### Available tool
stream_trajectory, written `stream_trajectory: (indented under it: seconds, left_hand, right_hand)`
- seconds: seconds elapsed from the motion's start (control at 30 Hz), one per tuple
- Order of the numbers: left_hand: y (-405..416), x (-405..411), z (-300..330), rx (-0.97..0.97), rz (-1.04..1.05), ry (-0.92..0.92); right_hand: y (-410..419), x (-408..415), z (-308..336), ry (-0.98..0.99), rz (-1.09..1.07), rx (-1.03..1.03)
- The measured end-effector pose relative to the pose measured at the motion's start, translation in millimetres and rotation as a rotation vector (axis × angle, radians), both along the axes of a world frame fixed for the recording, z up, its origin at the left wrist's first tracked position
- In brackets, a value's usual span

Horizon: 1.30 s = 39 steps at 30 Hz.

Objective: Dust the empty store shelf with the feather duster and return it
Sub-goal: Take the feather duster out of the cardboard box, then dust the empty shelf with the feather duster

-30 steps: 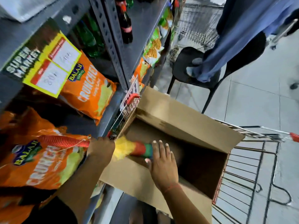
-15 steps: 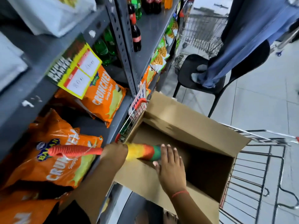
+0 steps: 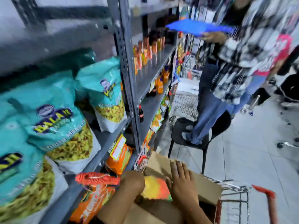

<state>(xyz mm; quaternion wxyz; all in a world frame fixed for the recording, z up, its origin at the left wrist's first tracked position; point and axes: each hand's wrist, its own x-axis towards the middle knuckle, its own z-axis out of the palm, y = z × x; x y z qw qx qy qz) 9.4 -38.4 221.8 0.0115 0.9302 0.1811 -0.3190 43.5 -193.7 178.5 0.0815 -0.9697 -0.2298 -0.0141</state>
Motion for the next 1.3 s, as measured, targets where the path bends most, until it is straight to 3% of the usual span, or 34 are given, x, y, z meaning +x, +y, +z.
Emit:
stream_trajectory:
  seconds: [0.1,0.3,0.63,0.8,1.0,1.2,1.3]
  left_hand:
    - [-0.9,12.3,57.9,0.038,-0.076,0.022]
    - [-7.8,25.4,175.3,0.153,-0.109,-0.122]
    - [-0.5,-27.0,338.2,0.277,-0.018,-0.737]
    - [28.6,-91.7,373.3,0.355,-0.031,-0.944]
    - [77.1,-161.7,393.7,0.363,0.177,-0.964]
    - [126.1,-223.7,384.8,0.32,0.364,-1.083]
    - [143.9,-247.4,367.1,0.404,0.392,-1.168]
  right_hand:
    - [-4.3,10.5,34.5,-0.037,0.049,0.06]
    - [5.6,36.0,133.2,-0.279,0.112,0.193]
    - [44.5,47.5,259.3,-0.601,0.137,0.539]
    - [84.0,34.1,310.2,-0.729,0.246,0.782]
    - [132.1,11.9,341.0,-0.753,0.463,0.96]
    - [173.8,-15.4,340.6,-0.534,0.589,1.157]
    - [194.5,-27.8,339.0,-0.471,0.629,1.154]
